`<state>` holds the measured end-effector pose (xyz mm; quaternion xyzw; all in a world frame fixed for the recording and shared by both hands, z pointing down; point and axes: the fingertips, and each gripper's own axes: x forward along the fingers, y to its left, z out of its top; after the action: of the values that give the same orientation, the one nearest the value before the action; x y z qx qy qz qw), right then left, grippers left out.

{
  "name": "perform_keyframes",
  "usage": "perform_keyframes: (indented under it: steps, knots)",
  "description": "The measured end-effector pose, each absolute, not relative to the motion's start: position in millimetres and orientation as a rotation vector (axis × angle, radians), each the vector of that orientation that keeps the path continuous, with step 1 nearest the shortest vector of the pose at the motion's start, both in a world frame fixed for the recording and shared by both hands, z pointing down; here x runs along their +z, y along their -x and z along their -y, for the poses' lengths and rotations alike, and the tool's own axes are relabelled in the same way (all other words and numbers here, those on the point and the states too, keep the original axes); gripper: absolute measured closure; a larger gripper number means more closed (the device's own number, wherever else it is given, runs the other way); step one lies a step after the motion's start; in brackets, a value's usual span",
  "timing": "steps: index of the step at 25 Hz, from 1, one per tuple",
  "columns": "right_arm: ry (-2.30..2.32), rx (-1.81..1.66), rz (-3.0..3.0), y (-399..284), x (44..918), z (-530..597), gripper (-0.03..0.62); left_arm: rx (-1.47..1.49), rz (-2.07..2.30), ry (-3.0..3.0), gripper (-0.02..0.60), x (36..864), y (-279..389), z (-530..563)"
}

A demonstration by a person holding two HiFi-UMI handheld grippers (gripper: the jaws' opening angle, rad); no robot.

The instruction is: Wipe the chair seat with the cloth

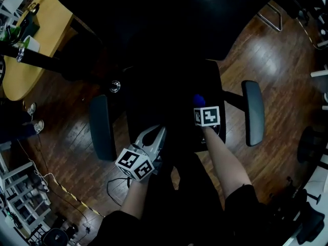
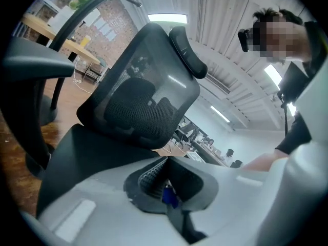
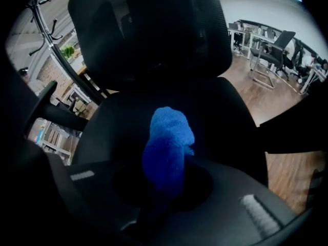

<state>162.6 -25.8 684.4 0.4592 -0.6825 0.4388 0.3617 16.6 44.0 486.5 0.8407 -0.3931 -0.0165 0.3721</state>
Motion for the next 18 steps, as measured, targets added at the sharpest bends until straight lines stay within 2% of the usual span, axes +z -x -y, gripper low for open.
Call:
perform_keyframes:
  steps: [5, 13, 18]
  knots:
    - [-1.020, 1.115, 1.888, -66.2, 670.7, 23.1, 0.554, -0.081, 1.081, -2.135, 0.589, 472.7, 14.9, -50.2]
    - [-0.644, 1.147, 1.988, 91.2, 680.2, -50.8, 0.554, -0.102, 1.196, -2.073, 0.589, 475.6, 70.4, -68.5]
    - [-0.610, 1.129, 2.005, 103.2, 690.1, -63.7, 0.555, -0.100, 1.207, -2.064, 0.589, 480.6, 81.4, -73.7]
